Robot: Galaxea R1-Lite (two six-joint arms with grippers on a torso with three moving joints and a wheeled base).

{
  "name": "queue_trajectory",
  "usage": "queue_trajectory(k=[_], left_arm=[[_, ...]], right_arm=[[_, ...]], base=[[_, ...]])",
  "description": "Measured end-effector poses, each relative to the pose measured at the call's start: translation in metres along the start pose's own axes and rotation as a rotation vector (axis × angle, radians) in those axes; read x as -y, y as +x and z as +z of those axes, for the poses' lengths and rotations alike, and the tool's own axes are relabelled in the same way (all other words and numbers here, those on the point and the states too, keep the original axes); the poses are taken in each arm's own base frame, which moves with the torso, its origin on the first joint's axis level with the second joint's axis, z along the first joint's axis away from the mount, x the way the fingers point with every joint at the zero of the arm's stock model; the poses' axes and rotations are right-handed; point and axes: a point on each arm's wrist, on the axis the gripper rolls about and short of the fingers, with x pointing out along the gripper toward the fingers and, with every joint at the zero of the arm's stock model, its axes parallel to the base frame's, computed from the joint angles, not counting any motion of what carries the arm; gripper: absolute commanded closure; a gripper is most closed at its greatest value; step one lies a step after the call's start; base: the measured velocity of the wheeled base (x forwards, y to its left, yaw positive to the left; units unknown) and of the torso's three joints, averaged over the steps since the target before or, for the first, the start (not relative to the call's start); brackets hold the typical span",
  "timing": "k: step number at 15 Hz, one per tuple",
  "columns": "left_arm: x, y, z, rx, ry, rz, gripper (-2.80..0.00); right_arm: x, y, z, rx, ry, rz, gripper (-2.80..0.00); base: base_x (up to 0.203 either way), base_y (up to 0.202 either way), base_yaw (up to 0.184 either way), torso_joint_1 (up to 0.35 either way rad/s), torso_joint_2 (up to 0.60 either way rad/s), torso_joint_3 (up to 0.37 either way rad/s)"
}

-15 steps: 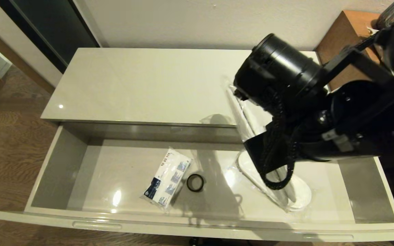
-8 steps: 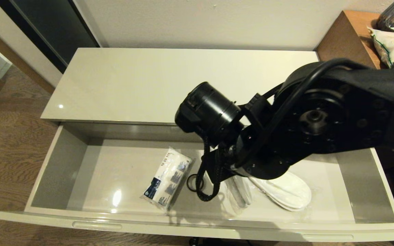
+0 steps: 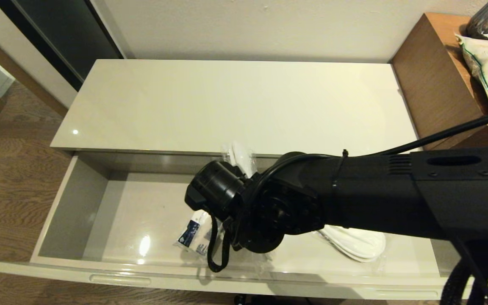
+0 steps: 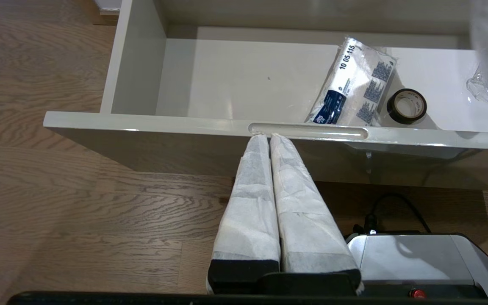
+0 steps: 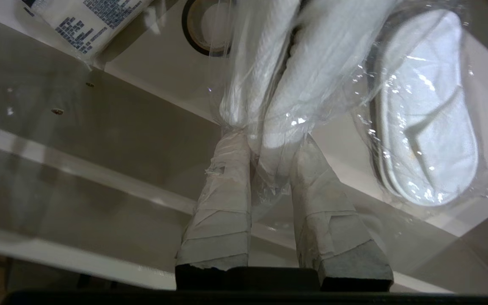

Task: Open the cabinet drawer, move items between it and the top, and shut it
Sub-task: Put the disposable slippers in the drawer

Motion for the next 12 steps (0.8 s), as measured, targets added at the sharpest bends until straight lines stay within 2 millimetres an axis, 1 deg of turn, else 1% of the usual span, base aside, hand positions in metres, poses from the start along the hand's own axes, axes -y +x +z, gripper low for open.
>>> queue_trajectory(k=[3, 5, 6, 10, 12], left_arm=[[0.000, 0.000, 0.000, 0.000, 0.000, 0.000, 0.00], [0.000, 0.000, 0.000, 0.000, 0.000, 0.000, 0.00], [0.000, 0.000, 0.000, 0.000, 0.000, 0.000, 0.00], [0.000, 0.000, 0.000, 0.000, 0.000, 0.000, 0.00], [0.000, 0.000, 0.000, 0.000, 0.000, 0.000, 0.00]], right_arm=[[-0.009, 0.019, -0.002, -0.012, -0.015, -0.008, 0.00], [-0.012, 0.026, -0.004, -0.022, -0.026, -0.014, 0.00], [-0.012, 0.028, -0.005, -0.026, -0.031, -0.015, -2.80], [-0.013, 0.032, -0.010, -0.043, -0.035, -0.026, -2.80], [-0.010, 0.028, -0.011, -0.049, -0.039, -0.029, -2.80]], base=[[0.000, 0.000, 0.000, 0.000, 0.00, 0.000], [0.000, 0.000, 0.000, 0.000, 0.00, 0.000], [0.000, 0.000, 0.000, 0.000, 0.00, 0.000], [0.000, 0.000, 0.000, 0.000, 0.00, 0.000], [0.000, 0.000, 0.000, 0.000, 0.00, 0.000]])
